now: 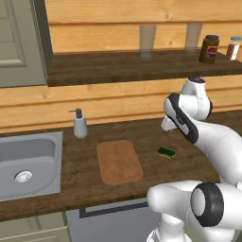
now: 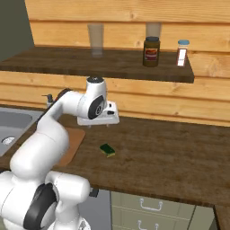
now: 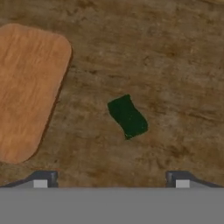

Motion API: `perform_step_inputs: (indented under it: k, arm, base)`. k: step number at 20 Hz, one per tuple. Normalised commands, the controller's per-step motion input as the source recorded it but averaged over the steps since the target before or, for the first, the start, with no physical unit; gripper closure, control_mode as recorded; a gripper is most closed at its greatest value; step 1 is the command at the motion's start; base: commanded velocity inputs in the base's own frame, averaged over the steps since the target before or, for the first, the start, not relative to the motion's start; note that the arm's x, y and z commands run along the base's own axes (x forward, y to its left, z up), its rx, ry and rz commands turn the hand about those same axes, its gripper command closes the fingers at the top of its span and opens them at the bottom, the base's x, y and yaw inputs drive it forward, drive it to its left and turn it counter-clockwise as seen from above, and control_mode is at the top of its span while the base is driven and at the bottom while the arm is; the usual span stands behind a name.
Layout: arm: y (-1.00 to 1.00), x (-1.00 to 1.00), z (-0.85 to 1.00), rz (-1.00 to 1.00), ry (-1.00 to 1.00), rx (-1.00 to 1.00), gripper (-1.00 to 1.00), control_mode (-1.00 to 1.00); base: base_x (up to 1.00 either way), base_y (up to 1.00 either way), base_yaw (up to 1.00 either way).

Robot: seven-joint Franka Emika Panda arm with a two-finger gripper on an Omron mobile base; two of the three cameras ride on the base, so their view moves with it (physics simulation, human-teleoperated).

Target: Pick up the sponge from the counter and clean the cutting board by briefly scrubbing or pressing down on the cutting board. Once finished, release the sponge.

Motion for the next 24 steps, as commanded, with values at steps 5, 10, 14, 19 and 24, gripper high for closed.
perform_step_inputs:
  k: [5,10,14,19,24]
  arm:
    - [-0.19,0.32,-0.87,0.32,0.02,-0.07,-1.00,-1.00]
    - [0.10,0.07,-0.31,0.03,0.16,-0.13,-1.00,-1.00]
    - [0.18,0.13,-0.68,0.03,0.26,-0.17,-1.00,-1.00]
    - [-0.01,0.06,-0.28,0.02,0.03,-0.01,-1.00,-1.00]
    - [-0.13,0.17,-0.30,0.00,0.00,0.00,-1.00,-1.00]
  base:
    - [0.00,0.00,0.00]
    - [0.00,0.00,0.00]
    - [0.00,0.00,0.00]
    - [0.00,0.00,0.00]
    - [0.00,0.00,0.00]
